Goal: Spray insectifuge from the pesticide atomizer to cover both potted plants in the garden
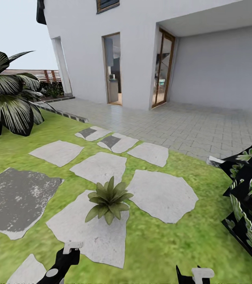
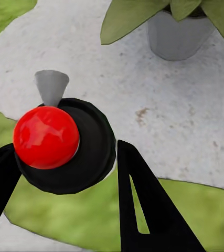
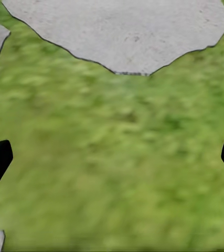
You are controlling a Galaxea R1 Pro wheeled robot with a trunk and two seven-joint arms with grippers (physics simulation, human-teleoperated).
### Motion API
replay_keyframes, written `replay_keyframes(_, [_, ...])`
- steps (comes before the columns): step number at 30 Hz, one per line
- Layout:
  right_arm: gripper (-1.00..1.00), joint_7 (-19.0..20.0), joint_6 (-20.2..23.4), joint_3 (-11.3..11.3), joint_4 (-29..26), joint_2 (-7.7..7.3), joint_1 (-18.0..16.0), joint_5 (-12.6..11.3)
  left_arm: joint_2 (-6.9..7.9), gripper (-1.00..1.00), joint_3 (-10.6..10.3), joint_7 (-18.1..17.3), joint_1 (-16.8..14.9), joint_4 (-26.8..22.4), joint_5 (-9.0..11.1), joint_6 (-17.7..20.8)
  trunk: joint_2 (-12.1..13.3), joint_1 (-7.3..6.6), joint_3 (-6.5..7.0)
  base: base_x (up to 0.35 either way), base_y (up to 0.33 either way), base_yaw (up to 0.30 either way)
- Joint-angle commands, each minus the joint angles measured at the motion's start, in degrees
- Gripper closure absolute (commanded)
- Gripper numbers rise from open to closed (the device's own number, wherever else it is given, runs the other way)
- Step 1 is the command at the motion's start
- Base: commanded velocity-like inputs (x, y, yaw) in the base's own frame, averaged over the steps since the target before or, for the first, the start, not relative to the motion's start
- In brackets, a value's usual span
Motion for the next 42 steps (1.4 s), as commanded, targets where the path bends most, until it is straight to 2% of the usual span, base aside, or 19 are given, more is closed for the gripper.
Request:
replay_keyframes(1, [-1.00, 0.2, -0.1, -0.2, -0.2, -0.08, 0.0, 0.3, 0.13, 1.00, -0.4, -0.1, -0.1, -0.1, -0.2, 0.1, 0.0, -0.01, -0.05, -0.014, -0.010, 0.004])
replay_keyframes(4, [-1.00, 0.3, -0.1, 1.2, -1.3, -0.30, 0.0, 1.8, 0.52, 1.00, -1.7, -1.2, -0.3, -0.1, -1.1, 0.9, 0.0, -0.01, -0.05, -0.007, -0.006, 0.002])
replay_keyframes(7, [-1.00, 0.3, 0.8, 5.9, -4.5, -0.39, 0.0, 8.1, 1.29, 1.00, -4.5, -5.8, -0.4, -0.2, -3.8, 1.5, 0.0, -0.01, -0.05, -0.002, -0.001, 0.001])
replay_keyframes(8, [-1.00, 0.3, 2.4, 7.9, -6.5, -0.40, 0.0, 12.2, 1.91, 1.00, -5.6, -9.3, -0.4, -0.1, -5.9, 1.7, 0.0, -0.01, -0.05, 0.000, 0.000, 0.000])
replay_keyframes(9, [-1.00, 0.3, 4.3, 8.9, -7.8, -0.36, 0.0, 14.9, 2.37, 1.00, -6.2, -11.9, -0.5, -0.1, -7.7, 2.1, 0.0, -0.01, -0.05, 0.000, 0.000, 0.000])
replay_keyframes(11, [-1.00, 0.9, 7.8, 9.6, -9.6, -0.25, -0.2, 18.6, 3.11, 1.00, -6.7, -15.9, -0.7, -0.2, -10.5, 3.1, 0.0, -0.01, -0.05, 0.000, 0.000, 0.000])
replay_keyframes(14, [-1.00, 8.7, 15.0, 10.3, -14.3, -0.05, -1.2, 23.3, 5.08, 1.00, -6.9, -23.9, -1.2, -0.8, -15.7, 6.2, 0.0, -0.01, -0.05, 0.000, 0.000, 0.000])
replay_keyframes(15, [-1.00, 10.6, 15.9, 10.3, -15.2, -0.04, -1.4, 23.7, 5.47, 1.00, -7.0, -25.1, -1.3, -1.1, -16.4, 6.5, 0.0, -0.01, -0.05, 0.000, 0.000, 0.000])
replay_keyframes(18, [-1.00, 21.3, 19.7, 10.4, -19.5, -0.04, -2.8, 24.9, 7.51, 1.00, -7.1, -32.3, -2.1, -3.5, -19.4, 7.6, 0.0, -0.01, -0.05, 0.000, 0.000, 0.000])
replay_keyframes(20, [-1.00, 25.2, 20.8, 10.4, -20.6, -0.05, -3.7, 25.1, 8.19, 1.00, -7.1, -35.6, -2.3, -4.7, -20.8, 7.9, 0.0, -0.01, -0.05, 0.000, 0.000, 0.000])
replay_keyframes(21, [-1.00, 28.2, 21.4, 10.4, -21.1, -0.06, -4.7, 25.3, 8.68, 1.00, -7.1, -38.2, -2.4, -6.0, -22.4, 8.0, 0.0, -0.01, -0.05, 0.000, 0.000, 0.000])
replay_keyframes(24, [-1.00, 32.3, 21.9, 10.4, -21.4, -0.06, -6.1, 25.3, 9.06, 1.00, -7.1, -41.0, -2.5, -7.5, -25.5, 8.1, 0.0, -0.01, -0.05, 0.000, 0.000, 0.000])
replay_keyframes(28, [-1.00, 37.0, 22.2, 10.7, -21.6, 0.17, -7.2, 25.4, 8.70, 1.00, -7.1, -44.5, -3.4, -8.3, -31.5, 9.1, 0.0, -0.01, -0.05, 0.000, 0.000, 0.000])
replay_keyframes(29, [-1.00, 37.4, 22.2, 11.0, -21.6, 0.37, -7.3, 25.4, 8.54, 1.00, -7.1, -45.7, -3.6, -8.4, -32.7, 9.5, 0.0, -0.01, -0.05, 0.000, 0.000, 0.000])
replay_keyframes(30, [-1.00, 38.3, 22.2, 13.1, -21.7, 1.41, -7.4, 25.6, 8.27, 1.00, -7.1, -48.0, -3.9, -8.5, -34.9, 10.0, 0.0, -0.01, -0.05, 0.000, 0.000, 0.000])
replay_keyframes(31, [1.00, 39.3, 22.2, 15.7, -21.7, 2.38, -8.0, 25.6, 8.06, 1.00, -7.1, -49.4, -4.1, -8.5, -36.9, 10.1, 0.0, -0.01, -0.05, 0.000, 0.000, 0.000])
replay_keyframes(34, [1.00, 41.0, 22.3, 17.2, -21.7, 3.49, -8.8, 25.6, 7.29, 1.00, -7.1, -50.2, -4.6, -8.6, -39.6, 10.2, 0.0, -0.01, -0.05, 0.000, 0.000, 0.000])
replay_keyframes(38, [1.00, 44.7, 22.3, 17.6, -21.7, 4.84, -9.2, 25.6, 5.79, 1.00, -7.2, -50.5, -4.8, -8.5, -42.1, 10.2, 0.0, -0.01, -0.05, 0.000, 0.000, 0.000])
replay_keyframes(42, [1.00, 45.9, 22.3, 17.7, -21.7, 5.69, -9.4, 25.6, 3.77, 1.00, -7.2, -50.6, -4.8, -8.5, -45.6, 10.3, 0.0, -0.01, -0.05, 0.000, 0.000, 0.000])
